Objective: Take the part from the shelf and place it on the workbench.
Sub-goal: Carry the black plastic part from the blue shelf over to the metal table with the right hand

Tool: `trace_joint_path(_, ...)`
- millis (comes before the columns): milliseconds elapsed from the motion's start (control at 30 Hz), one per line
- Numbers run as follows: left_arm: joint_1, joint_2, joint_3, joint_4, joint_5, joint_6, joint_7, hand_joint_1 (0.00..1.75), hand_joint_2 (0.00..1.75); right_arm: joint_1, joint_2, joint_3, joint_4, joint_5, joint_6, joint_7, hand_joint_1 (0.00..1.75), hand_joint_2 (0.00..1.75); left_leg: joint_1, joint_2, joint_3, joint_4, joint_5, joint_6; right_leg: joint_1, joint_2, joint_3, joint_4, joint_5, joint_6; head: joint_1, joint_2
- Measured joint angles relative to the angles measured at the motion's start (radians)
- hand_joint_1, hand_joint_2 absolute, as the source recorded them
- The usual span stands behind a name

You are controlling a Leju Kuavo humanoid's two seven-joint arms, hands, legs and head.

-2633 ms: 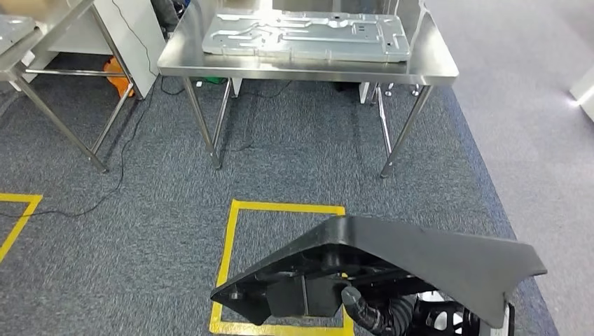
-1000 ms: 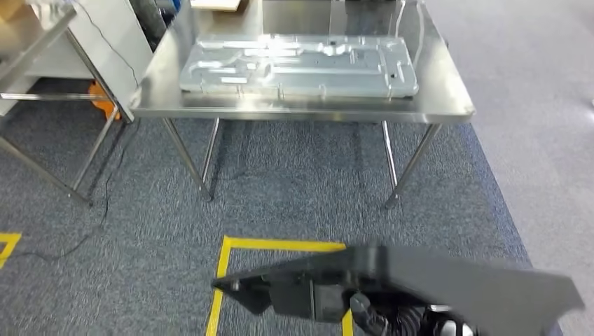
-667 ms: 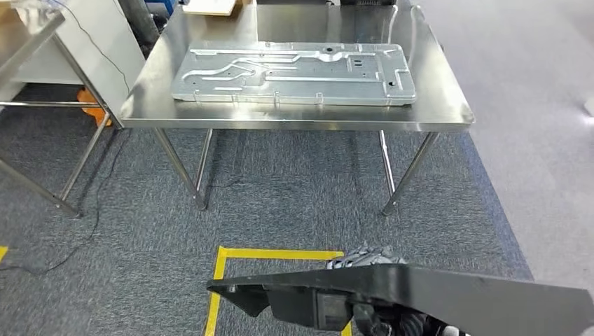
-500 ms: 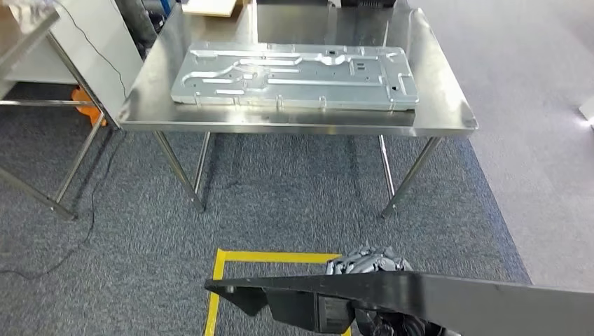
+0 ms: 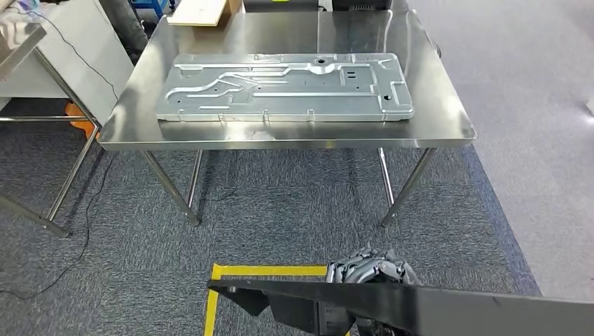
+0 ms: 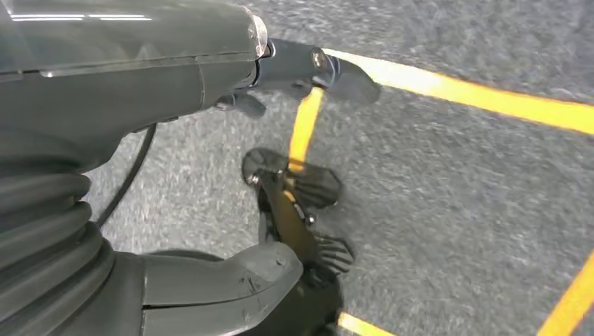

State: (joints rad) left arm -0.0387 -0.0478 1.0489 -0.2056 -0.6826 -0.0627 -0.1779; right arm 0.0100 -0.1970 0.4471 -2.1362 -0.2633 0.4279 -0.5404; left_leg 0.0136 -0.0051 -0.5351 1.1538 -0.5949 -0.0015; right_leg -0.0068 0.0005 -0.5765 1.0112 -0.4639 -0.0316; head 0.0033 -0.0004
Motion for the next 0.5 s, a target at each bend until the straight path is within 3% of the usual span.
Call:
trace_joint_path(67, 0.0, 0.0, 0.004, 0.0, 0.0, 0.0, 0.0, 0.0, 1.75, 0.0, 0.0, 0.0, 0.0, 0.004, -0.002, 0.0, 1.75, 1.75, 0.0, 0.0, -0.08, 0.114, -0.045, -0.003, 0.002, 0.0, 0.013, -0.001, -0.013, -0.004, 0.0, 0.0)
trace_joint_path(100, 0.002, 0.0, 0.006, 0.0, 0.0, 0.0, 0.0, 0.0, 1.75, 0.001, 0.0, 0.0, 0.0, 0.007, -0.004, 0.0, 1.75, 1.75, 0.0, 0.0, -0.106, 0.137, -0.046, -0.003, 0.003, 0.001, 0.021, -0.001, -0.02, -0.003, 0.0, 0.0)
trace_joint_path(133, 0.003, 0.0, 0.008, 0.0, 0.0, 0.0, 0.0, 0.0, 1.75, 0.001, 0.0, 0.0, -0.001, 0.01, -0.007, 0.0, 1.75, 1.75, 0.0, 0.0, -0.115, 0.123, -0.022, -0.001, 0.005, 0.002, 0.031, 0.0, -0.028, -0.003, 0.0, 0.0)
trace_joint_path(200, 0.005, 0.0, 0.01, 0.0, 0.0, 0.0, 0.0, 0.0, 1.75, 0.001, 0.0, 0.001, -0.002, 0.016, -0.014, -0.001, 1.75, 1.75, -0.003, 0.001, -0.091, 0.01, 0.075, 0.008, 0.007, 0.003, 0.054, -0.001, -0.046, 0.0, 0.0, 0.0)
trace_joint_path(267, 0.005, 0.002, 0.012, 0.0, 0.0, 0.0, -0.001, 0.0, 1.75, 0.001, 0.0, 0.001, -0.003, 0.02, -0.019, -0.003, 1.75, 1.75, -0.01, 0.001, -0.065, -0.091, 0.125, 0.019, 0.009, 0.003, 0.07, -0.001, -0.06, 0.007, 0.0, 0.0)
trace_joint_path(333, 0.007, 0.003, 0.013, 0.0, 0.0, 0.0, -0.001, 0.0, 1.75, 0.002, 0.0, 0.002, -0.004, 0.025, -0.022, -0.004, 1.75, 1.75, -0.017, 0.001, -0.056, -0.123, 0.126, 0.031, 0.01, 0.003, 0.079, -0.002, -0.065, 0.018, -0.001, 0.0)
trace_joint_path(433, 0.01, 0.004, 0.015, 0.0, 0.0, -0.001, -0.001, 0.0, 1.75, 0.002, 0.0, 0.004, -0.011, 0.033, -0.031, -0.005, 1.75, 1.75, -0.011, 0.0, -0.026, -0.151, 0.134, 0.046, 0.012, 0.004, 0.081, 0.026, -0.075, 0.033, -0.001, 0.0)
trace_joint_path(500, 0.007, 0.002, 0.017, 0.0, -0.001, -0.003, -0.001, 0.0, 1.75, 0.002, 0.0, 0.005, -0.016, 0.037, -0.036, -0.007, 1.75, 1.75, -0.006, 0.0, -0.009, -0.16, 0.13, 0.054, 0.009, 0.003, 0.03, 0.118, -0.118, 0.044, 0.0, 0.0)
